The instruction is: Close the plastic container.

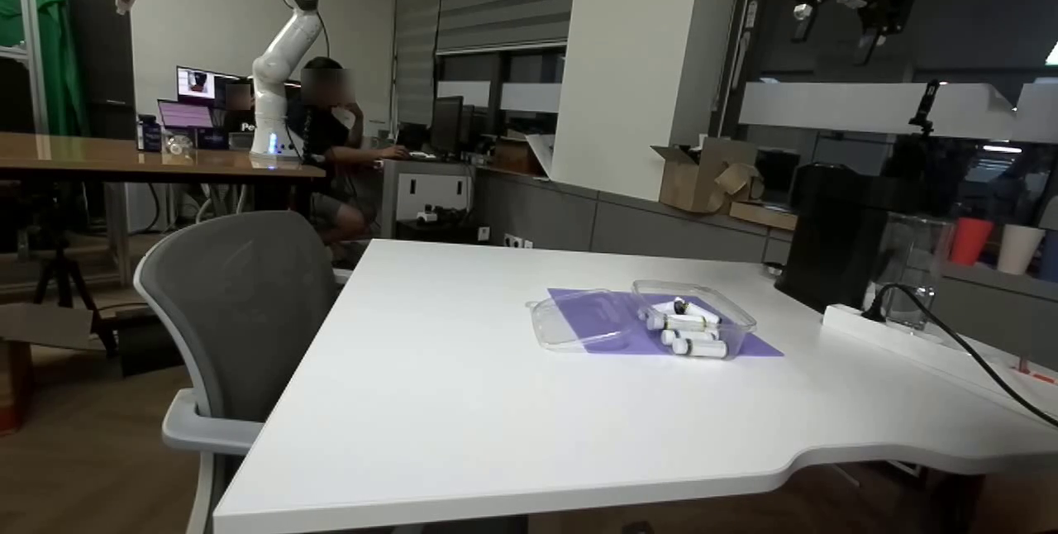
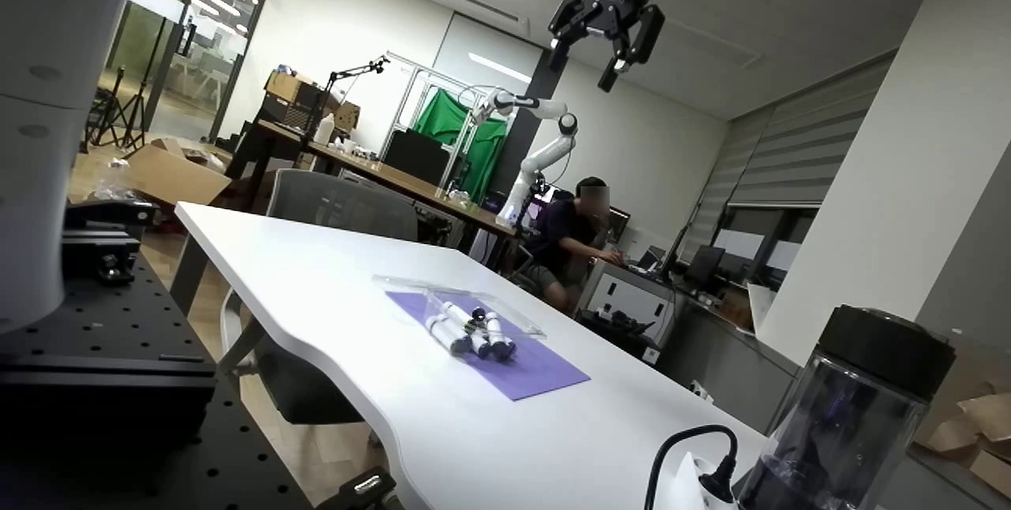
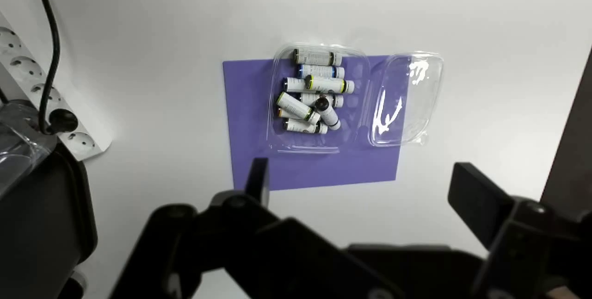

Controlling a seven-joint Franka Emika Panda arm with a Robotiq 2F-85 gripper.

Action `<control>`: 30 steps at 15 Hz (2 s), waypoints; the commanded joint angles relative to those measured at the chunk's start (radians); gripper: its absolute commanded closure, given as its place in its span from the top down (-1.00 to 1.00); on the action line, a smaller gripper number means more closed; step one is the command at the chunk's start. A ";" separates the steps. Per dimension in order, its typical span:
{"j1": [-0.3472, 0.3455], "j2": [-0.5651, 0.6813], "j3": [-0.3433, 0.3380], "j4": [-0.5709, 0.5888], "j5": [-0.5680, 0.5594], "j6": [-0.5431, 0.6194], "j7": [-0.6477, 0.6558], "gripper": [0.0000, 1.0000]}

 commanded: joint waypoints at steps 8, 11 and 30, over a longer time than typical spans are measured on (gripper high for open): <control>0.058 0.088 0.166 -0.328 -0.280 0.444 -0.159 1.00; 0.068 0.135 0.211 -0.407 -0.408 0.573 -0.153 1.00; 0.039 0.215 0.284 -0.483 -0.854 0.817 -0.054 1.00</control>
